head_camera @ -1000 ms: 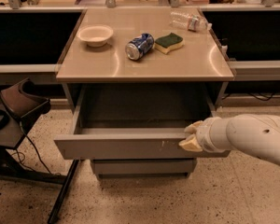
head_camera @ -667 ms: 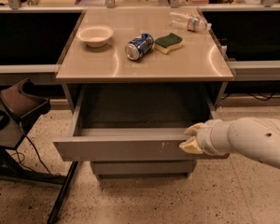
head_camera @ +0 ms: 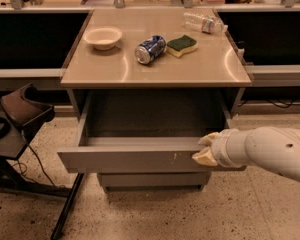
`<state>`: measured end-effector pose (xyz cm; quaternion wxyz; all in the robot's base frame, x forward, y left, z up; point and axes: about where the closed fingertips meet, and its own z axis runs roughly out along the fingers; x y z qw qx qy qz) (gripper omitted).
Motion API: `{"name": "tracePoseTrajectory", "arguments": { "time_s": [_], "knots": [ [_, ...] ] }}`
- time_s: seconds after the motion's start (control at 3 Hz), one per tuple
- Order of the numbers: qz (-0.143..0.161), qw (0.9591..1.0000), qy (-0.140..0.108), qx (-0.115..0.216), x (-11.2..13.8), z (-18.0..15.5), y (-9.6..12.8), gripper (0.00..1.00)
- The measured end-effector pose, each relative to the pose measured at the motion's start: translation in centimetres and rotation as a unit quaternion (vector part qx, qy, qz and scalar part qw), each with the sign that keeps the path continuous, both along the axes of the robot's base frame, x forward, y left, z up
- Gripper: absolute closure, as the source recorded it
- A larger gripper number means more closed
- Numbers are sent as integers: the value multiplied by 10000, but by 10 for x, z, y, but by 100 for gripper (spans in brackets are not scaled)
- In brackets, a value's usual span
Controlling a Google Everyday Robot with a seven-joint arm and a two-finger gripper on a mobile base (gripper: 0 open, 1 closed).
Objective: Open top drawer
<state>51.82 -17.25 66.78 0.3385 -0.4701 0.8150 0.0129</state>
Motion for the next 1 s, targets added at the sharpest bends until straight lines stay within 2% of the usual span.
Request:
{"name": "tracePoseTrajectory", "arguments": {
  "time_s": [1.0],
  "knots": [
    [-12, 10000, -11, 21, -9, 2, -2, 100]
  ]
}}
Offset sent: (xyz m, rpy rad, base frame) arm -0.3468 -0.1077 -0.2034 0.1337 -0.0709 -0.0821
